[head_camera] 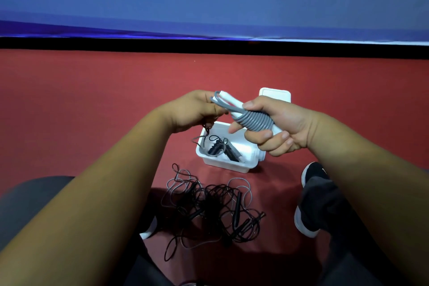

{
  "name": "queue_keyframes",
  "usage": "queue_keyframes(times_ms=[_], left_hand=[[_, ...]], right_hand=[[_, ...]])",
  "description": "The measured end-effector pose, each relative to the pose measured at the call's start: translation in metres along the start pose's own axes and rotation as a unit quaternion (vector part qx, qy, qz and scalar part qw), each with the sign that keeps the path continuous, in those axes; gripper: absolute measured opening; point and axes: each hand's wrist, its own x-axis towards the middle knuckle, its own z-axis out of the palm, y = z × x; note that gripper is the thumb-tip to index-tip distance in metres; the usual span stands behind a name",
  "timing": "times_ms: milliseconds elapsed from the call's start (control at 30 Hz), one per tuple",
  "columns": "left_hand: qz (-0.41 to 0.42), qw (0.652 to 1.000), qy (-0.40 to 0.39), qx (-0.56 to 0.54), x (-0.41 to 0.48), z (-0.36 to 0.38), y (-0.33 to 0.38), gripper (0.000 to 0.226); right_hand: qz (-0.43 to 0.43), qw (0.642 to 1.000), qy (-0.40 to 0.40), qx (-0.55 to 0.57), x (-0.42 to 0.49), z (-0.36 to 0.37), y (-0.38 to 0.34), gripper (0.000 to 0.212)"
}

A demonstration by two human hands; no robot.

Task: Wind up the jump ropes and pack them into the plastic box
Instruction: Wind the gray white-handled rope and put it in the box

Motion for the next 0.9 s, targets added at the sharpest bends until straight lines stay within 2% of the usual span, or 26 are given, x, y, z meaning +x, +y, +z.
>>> queue_keyframes(times_ms=[67,200,367,500,633,767,900], left_hand=[[-0.019,0.998,-0.016,-0.055,-0.001,0.000,0.002,0.020],[-0.047,0.994,-0.031,-0.093,-0.001,0.000,0.008,0.008],[-0.065,0.992,-0.027,-0.100,0.002,0.005,0.019,0.020],[-0.064,0.996,0.012,-0.054,0.005,0.005,0.028,0.036],[-0.048,0.997,0.061,-0.020,0.007,0.004,0.036,0.039],[-0.055,0.995,0.088,-0.006,0.008,0.009,0.038,0.032],[-0.079,0.993,0.092,-0.009,0.009,0.013,0.030,0.017]], right_hand=[[0.019,0.999,-0.020,-0.016,-0.002,0.001,-0.001,0.056],[0.045,0.997,-0.054,-0.040,-0.001,-0.002,0.001,0.050],[0.096,0.992,-0.035,-0.073,0.006,-0.006,0.008,0.047],[0.105,0.992,0.027,-0.058,0.012,-0.005,0.011,0.052],[0.078,0.987,0.141,-0.029,0.016,-0.005,0.011,0.058],[0.040,0.972,0.232,-0.011,0.023,-0.007,0.011,0.060],[-0.001,0.961,0.277,0.013,0.027,-0.005,0.010,0.057]])
